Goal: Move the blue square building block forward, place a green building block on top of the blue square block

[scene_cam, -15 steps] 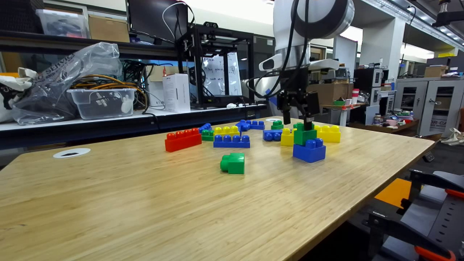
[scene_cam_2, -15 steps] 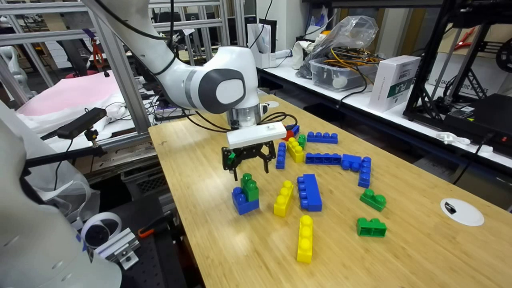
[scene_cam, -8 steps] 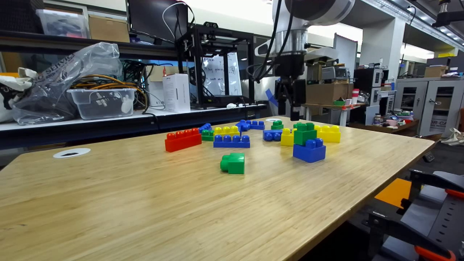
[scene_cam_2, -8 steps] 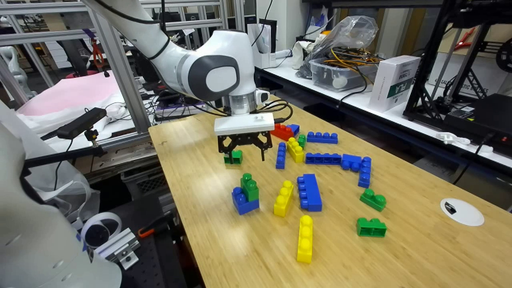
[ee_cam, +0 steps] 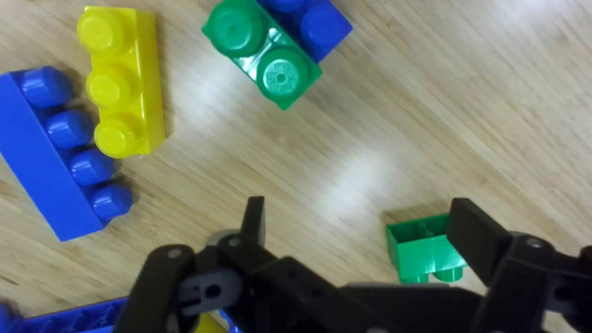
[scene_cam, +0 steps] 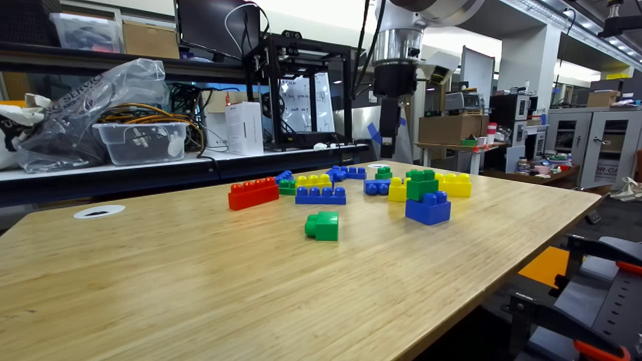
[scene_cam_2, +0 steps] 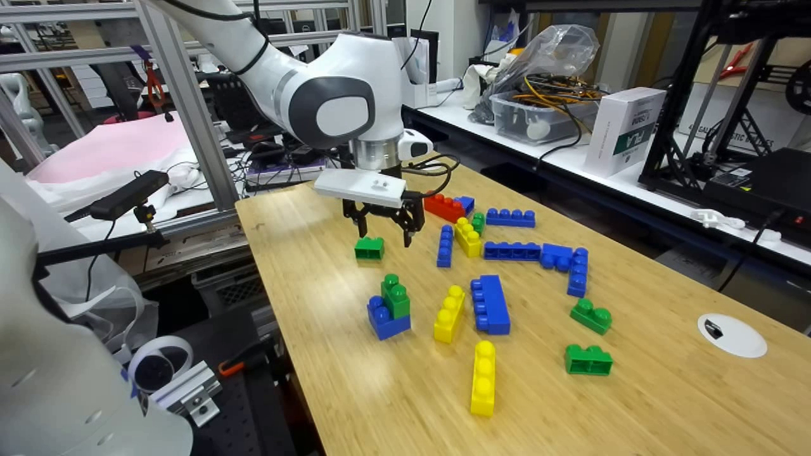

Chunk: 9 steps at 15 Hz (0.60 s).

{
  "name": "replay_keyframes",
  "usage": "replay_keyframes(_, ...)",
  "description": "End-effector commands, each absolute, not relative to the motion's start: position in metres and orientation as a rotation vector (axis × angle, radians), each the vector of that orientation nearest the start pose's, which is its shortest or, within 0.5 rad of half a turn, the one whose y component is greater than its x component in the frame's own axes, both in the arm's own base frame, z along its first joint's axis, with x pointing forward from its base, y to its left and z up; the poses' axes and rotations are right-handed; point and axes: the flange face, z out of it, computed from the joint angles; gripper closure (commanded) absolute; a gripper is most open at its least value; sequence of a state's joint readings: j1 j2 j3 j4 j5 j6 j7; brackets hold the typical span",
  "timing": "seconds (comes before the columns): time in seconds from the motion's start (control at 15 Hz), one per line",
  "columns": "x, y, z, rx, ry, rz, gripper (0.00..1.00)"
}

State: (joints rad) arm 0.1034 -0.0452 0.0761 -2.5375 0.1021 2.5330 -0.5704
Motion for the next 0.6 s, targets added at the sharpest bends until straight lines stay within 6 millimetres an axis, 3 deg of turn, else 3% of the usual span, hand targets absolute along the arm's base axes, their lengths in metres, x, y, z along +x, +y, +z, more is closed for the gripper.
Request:
replay_keyframes(0.0,0.454,0.080,0.300,-2.965,-0.714,-0.060,0.00)
replay_keyframes(0.27,0.454,0.078,0.308,-2.998,-0.459,-0.055,0.00)
replay_keyframes(0.53,0.452,0.075,0.317,-3.020,-0.321,-0.059,0.00)
